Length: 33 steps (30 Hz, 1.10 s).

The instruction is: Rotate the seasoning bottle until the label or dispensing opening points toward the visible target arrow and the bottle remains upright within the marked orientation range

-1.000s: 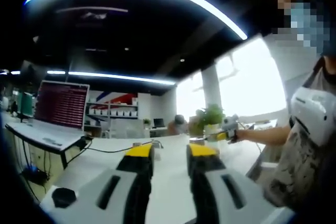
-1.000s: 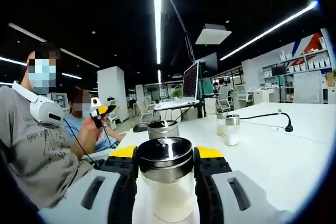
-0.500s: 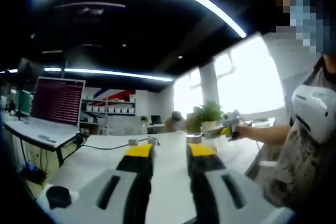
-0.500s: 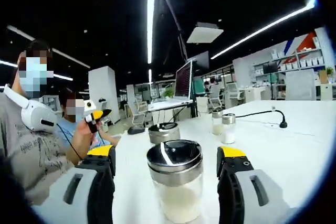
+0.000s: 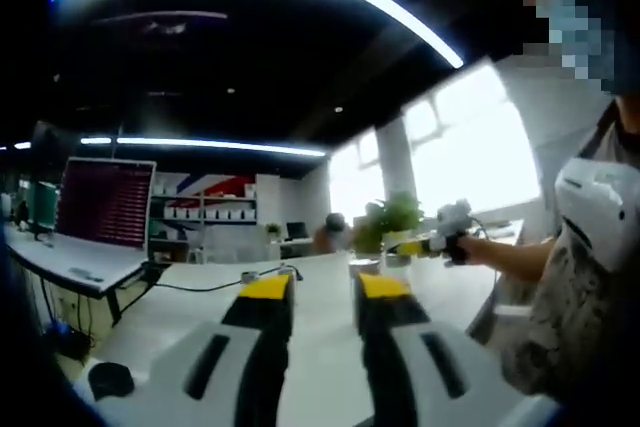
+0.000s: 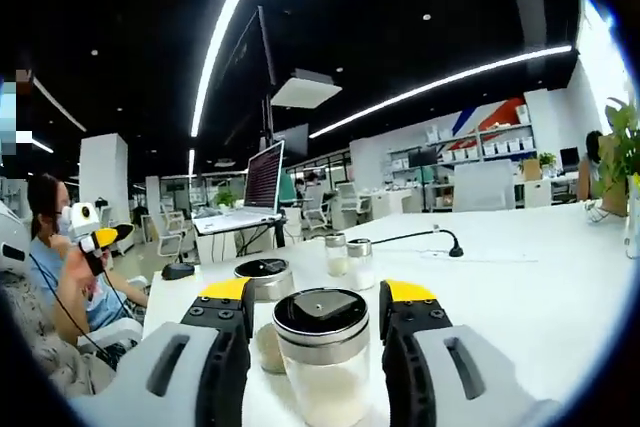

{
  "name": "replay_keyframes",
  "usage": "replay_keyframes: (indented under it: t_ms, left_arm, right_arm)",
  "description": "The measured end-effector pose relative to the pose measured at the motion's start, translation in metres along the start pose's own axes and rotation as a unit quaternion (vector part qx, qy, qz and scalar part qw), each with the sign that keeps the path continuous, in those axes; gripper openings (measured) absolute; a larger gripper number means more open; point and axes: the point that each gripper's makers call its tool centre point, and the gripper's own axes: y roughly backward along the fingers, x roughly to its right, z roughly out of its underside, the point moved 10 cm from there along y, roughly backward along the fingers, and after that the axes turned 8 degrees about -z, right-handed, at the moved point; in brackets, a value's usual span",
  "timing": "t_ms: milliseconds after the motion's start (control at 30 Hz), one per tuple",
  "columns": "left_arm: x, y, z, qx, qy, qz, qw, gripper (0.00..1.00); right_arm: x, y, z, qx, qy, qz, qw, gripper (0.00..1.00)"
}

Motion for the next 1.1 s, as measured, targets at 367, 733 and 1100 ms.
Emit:
replay_keyframes:
  t_ms: [367,733,1100]
  left_arm:
    - [-0.005,0.001,0.001,0.002,0.005,-0.005,1.0,0.26]
    - [-0.008,-0.001,0.006,-0.003,0.013,0.001,0.9999,0.26]
    - [-0.011,-0.003,0.01,-0.005,0.026,0.006,0.9996,0.26]
  right_arm:
    - [0.002,-0.003,-0.002,-0.032,0.015,0.001,0.9994,0.39]
    - [0.015,-0.005,-0.005,-0.066,0.026,-0.073,0.9949,0.38]
    - [0.027,-0.007,-0.002,-0.063,0.043,-0.167,0.9829,0.38]
